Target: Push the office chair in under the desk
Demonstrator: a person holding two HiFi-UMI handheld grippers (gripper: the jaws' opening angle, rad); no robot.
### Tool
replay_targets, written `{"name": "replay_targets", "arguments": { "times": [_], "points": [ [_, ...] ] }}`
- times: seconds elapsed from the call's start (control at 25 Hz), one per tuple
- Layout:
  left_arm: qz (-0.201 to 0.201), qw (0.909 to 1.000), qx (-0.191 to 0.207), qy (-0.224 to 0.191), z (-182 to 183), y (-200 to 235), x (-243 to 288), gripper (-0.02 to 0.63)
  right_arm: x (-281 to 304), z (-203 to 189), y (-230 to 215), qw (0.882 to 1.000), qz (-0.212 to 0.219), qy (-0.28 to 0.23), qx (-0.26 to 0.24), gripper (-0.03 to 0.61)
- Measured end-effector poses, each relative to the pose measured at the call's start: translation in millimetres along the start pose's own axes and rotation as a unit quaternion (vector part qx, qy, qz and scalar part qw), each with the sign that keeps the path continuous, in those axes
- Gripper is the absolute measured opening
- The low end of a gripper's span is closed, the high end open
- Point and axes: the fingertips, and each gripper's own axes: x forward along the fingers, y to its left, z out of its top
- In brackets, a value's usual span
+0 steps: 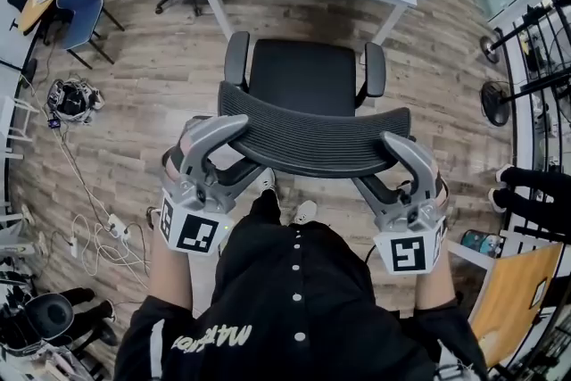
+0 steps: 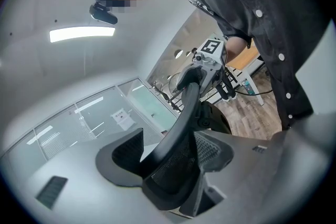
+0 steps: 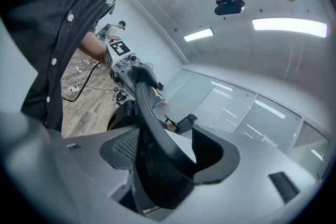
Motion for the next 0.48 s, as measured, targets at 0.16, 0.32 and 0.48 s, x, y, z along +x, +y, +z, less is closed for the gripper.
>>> {"name": "replay_targets", "arguments": {
  "times": [0.16,0.32,0.48],
  "points": [
    [-0.004,1.0000,0.001,-0.002,-6.2,6.5,4.8,0.285,8.0,-1.7,-3.9,1.000,-0.007,0.005,-0.001,0.301],
    [-0.005,1.0000,0.002,-0.004,-11.1,11.1,10.5,0.285,14.0,-5.3,-7.9,1.000,-0.011,0.009,-0.001,0.302],
    [-0.005,1.0000,0.003,-0.004,-18.9,18.3,17.9,0.285,24.3,-9.0,-14.1,1.000,-0.015,0.006,-0.004,0.302]
  ]
}}
